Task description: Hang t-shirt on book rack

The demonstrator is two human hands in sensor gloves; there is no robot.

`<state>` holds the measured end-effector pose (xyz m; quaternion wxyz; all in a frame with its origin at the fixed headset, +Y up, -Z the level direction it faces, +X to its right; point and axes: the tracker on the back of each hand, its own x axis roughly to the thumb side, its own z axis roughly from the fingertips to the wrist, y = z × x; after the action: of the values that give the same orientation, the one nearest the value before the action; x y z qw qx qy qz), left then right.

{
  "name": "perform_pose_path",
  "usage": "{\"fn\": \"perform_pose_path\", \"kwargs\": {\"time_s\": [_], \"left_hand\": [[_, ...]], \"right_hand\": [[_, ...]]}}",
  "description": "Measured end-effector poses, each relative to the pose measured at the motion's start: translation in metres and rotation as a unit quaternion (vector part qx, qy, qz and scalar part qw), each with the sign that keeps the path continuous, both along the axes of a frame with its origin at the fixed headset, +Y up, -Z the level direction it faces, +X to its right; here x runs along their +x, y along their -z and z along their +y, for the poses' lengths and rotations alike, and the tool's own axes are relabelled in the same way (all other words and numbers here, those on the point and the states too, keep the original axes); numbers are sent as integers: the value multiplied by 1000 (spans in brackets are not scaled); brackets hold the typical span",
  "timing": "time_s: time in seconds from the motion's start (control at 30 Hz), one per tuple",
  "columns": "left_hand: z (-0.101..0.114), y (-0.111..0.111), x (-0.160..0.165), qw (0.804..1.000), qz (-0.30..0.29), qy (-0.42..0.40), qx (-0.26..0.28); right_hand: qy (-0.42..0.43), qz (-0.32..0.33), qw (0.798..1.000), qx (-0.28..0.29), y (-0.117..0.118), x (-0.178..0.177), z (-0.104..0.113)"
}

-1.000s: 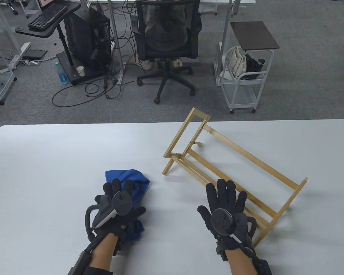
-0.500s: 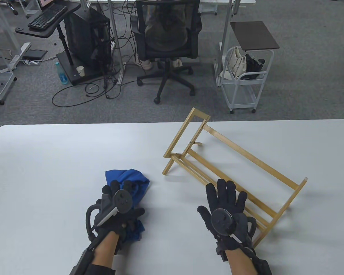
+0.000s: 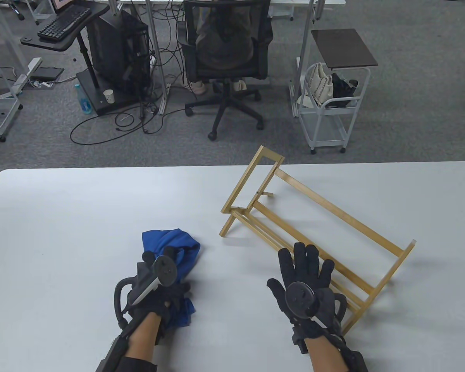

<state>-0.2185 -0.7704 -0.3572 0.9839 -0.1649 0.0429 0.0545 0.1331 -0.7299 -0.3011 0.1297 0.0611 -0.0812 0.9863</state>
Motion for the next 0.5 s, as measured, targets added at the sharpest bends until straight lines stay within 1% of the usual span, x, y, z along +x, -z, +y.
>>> {"fn": "perform_pose_path", "kwargs": {"time_s": [0.07, 0.5], "left_hand": [[0, 0, -1, 1000, 11, -1, 0], [-1, 1, -4, 1000, 17, -14, 1]], "right_hand": [[0, 1, 1000, 0, 0, 0, 0], [-8, 1, 1000, -5, 1, -2, -2]]}}
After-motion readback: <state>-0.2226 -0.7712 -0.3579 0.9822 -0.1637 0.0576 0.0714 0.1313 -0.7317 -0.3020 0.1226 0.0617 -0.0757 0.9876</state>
